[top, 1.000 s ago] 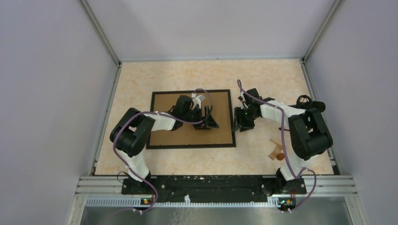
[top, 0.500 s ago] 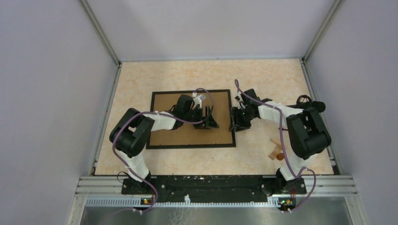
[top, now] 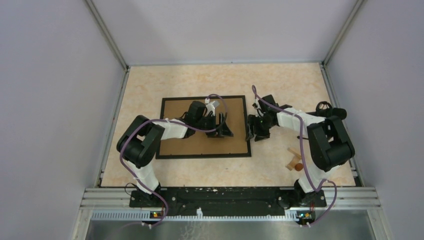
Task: Put the photo into the frame
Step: Install the photo frame at the center of the board.
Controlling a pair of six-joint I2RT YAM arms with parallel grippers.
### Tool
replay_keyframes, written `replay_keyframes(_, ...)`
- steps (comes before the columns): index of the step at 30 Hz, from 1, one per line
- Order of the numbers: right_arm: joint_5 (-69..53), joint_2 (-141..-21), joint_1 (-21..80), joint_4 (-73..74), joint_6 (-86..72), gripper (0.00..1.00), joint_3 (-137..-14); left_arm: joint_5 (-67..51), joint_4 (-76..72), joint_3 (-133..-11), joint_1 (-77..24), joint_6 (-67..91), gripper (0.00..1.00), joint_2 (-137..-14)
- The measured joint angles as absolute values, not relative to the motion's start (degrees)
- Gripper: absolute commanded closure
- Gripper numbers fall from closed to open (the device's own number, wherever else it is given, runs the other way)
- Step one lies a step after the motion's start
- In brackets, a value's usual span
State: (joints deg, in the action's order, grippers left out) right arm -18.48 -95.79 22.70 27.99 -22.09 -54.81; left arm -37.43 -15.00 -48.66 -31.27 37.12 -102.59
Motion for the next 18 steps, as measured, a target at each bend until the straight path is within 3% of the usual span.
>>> replay_keyframes(6,-17.7,-95.6,21.9,29.9,-20.3,0.55,-54.8,-37.4,-15.0,-48.6,-31.3,37.1,0.20,-102.6)
replay_keyframes(18,-18.1,-96.2,21.7,29.4,-19.6,0.57,-54.9,-37.5,-15.0,-48.6,-31.3,37.1,0.20,-102.6)
